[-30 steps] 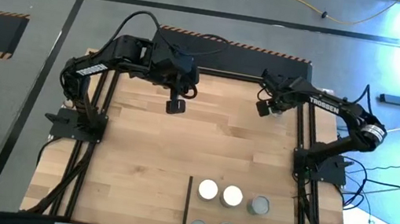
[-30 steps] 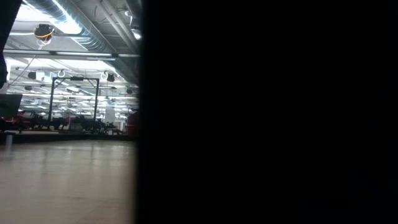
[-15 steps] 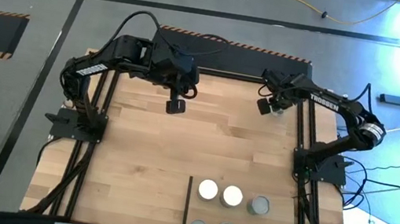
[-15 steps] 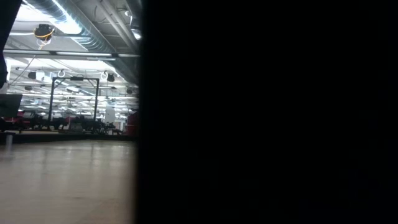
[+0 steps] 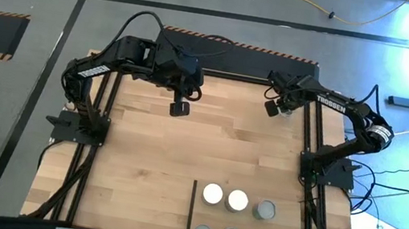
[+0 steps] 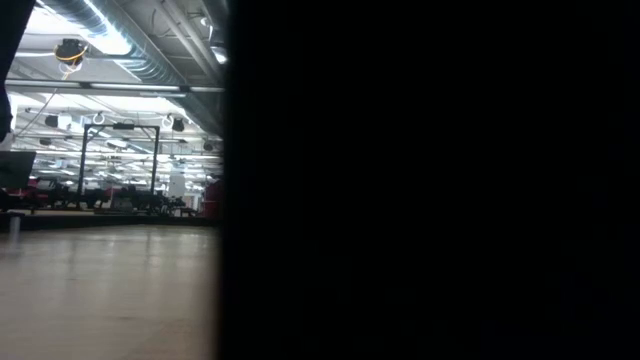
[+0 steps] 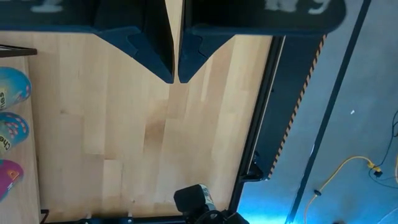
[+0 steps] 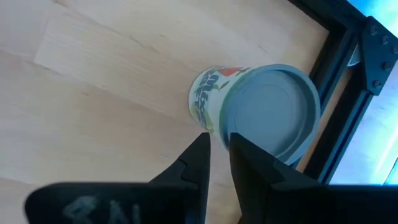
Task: Pick and place cans onto a shelf
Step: Put the canned mix vegetables on the shelf
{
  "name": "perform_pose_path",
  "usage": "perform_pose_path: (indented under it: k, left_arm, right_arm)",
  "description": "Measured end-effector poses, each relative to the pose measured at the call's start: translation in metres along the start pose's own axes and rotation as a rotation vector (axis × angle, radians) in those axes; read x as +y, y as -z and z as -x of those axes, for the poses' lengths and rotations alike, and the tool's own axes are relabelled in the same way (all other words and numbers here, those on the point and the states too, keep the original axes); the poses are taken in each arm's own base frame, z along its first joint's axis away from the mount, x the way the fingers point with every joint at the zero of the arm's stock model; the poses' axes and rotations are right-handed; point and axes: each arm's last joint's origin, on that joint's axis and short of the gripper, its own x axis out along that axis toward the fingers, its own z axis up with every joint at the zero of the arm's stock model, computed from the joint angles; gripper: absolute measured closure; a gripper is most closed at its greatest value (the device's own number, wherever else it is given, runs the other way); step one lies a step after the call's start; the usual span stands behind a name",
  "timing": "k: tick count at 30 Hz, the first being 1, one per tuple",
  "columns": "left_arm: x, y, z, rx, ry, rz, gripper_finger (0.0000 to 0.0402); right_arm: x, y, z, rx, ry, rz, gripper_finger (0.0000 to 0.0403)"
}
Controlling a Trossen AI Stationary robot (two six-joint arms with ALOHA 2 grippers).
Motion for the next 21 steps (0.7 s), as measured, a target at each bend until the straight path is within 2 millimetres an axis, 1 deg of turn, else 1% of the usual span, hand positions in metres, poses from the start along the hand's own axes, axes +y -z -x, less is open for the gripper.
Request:
perform_pose_path:
  k: [6, 12, 21]
  left_arm:
    - [0.000, 0.000, 0.000, 0.000, 0.000, 0.000, 0.0385]
    - [0.000, 0.000, 0.000, 0.000, 0.000, -0.001, 0.0385]
    - [0.000, 0.000, 0.000, 0.000, 0.000, -0.001, 0.0385]
  right_arm:
    - [-0.002, -0.001, -0.001, -0.011, 0.026, -0.005, 0.0338]
    - [-0.005, -0.002, -0.002, 0.023, -0.070, -0.003, 0.0338]
    - [-0.014, -0.006, -0.006, 0.022, -0.042, -0.018, 0.0338]
